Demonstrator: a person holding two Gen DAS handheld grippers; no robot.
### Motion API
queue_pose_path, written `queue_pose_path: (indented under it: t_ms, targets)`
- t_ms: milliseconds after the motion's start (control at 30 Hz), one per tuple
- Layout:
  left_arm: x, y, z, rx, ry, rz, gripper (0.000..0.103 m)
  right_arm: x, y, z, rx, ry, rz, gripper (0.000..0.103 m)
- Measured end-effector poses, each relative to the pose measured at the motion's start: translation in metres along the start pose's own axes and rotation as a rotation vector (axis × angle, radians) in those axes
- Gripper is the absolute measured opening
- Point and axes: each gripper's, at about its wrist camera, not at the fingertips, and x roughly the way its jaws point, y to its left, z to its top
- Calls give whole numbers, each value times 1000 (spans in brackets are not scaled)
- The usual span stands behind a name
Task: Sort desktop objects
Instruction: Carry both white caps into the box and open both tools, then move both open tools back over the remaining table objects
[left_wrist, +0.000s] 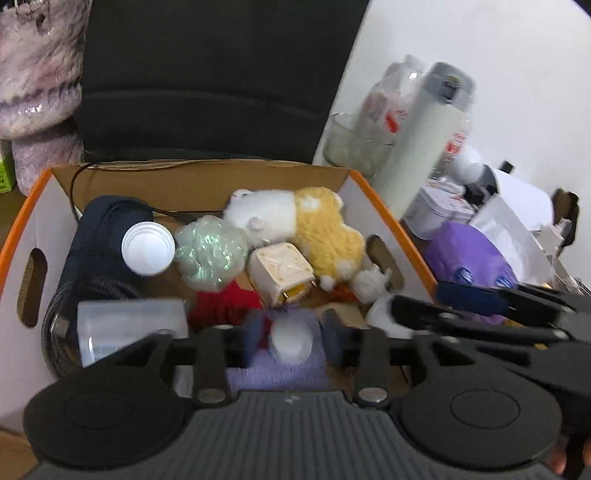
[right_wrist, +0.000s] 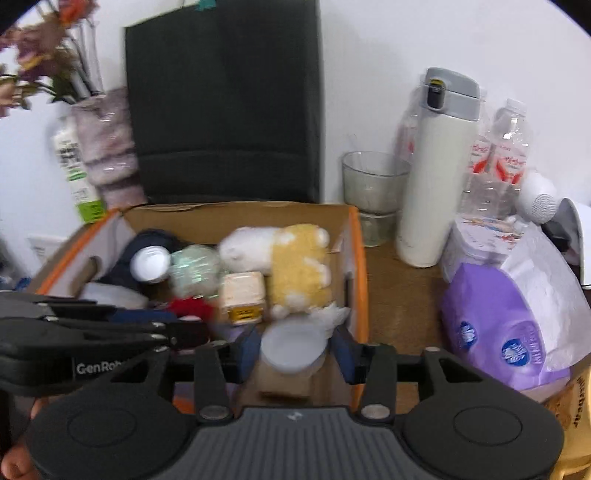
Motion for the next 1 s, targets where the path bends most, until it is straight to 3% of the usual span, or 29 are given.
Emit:
queue_pose_path:
  t_ms: [67, 133, 200, 300, 367, 533, 633, 767, 867, 1000]
  targets:
    - [-5, 4, 2, -13, -35, 43, 73, -4, -4, 0, 8, -34, 3, 51]
    - [-18, 4, -1, 2, -50, 53, 76, -11, -8, -2, 26, -48, 32, 61]
    - [-42, 1, -12, 16, -89, 80, 85, -23, -7, -8, 18, -65, 35, 63]
    - [-87, -5, -44, 28, -220, 176, 97, -48, 1, -26, 12, -110, 57, 65]
    - [-106, -10, -65, 72, -250, 208, 103, -64, 8, -44, 3, -136, 77, 65]
    - [-140, -11, -110, 54, -224, 234, 103, -93, 26, -85, -36, -159, 61, 70]
    - [-159, -8, -141, 71, -240, 233, 103, -115, 36, -115, -57, -180, 62, 79]
    - [-174, -6, -178, 75, -212, 272, 103, -129, 46, -158, -88, -151, 52, 84]
    - [-184, 1, -212, 49, -222, 238, 103, -146, 49, -191, -70, -154, 66, 85]
    - [-179, 11, -250, 9, -148, 219, 103, -163, 57, -231, -61, -158, 103, 89]
